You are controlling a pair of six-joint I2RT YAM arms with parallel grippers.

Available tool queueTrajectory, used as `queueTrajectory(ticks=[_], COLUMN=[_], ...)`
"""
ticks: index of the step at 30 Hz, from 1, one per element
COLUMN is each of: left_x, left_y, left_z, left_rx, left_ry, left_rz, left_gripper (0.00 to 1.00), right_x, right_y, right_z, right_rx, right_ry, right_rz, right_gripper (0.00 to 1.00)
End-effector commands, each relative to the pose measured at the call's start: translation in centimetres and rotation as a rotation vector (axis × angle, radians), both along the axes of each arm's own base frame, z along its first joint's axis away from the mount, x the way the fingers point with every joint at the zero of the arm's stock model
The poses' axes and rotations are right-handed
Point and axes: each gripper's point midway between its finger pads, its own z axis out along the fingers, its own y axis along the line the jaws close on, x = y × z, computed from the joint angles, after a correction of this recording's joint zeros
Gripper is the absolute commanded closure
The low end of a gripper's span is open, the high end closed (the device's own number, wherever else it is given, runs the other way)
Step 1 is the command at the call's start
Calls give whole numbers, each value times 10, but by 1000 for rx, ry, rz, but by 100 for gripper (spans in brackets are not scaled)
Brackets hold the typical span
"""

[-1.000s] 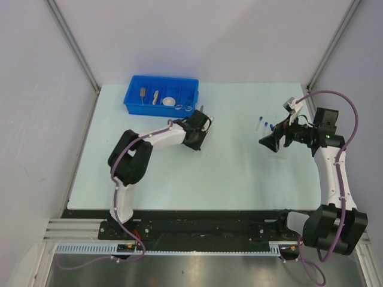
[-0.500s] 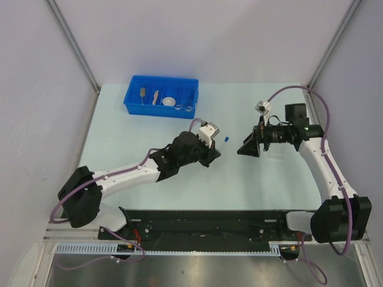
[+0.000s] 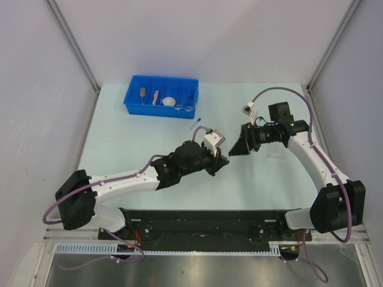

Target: Organize the chemistry lab equipment

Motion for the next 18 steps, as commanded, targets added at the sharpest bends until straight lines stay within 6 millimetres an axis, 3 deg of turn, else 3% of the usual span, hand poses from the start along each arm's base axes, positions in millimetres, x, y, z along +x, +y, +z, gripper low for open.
queueTrajectory(ticks=[1,6,14,17,18], left_x=[1,3,0,0,0], left_y=[-5,-5,-9,-10,-10], left_z=[14,10,8,7,7], left_rx=[-22,-3,28,33,35], left_ry=[-22,-32,-46,-46,-46], left_rz=[22,46,34,33,33], left_gripper=[96,96,96,96,96], right_x=[7,4,5,5,4], right_y=[6,7,8,8,7], right_z=[18,17,20,18,18], right_rx=[38,48,70,66,63], right_ry=[-2,28,42,40,39], right_rz=[-6,0,-1,2,4], right_gripper=[43,58,66,79,88])
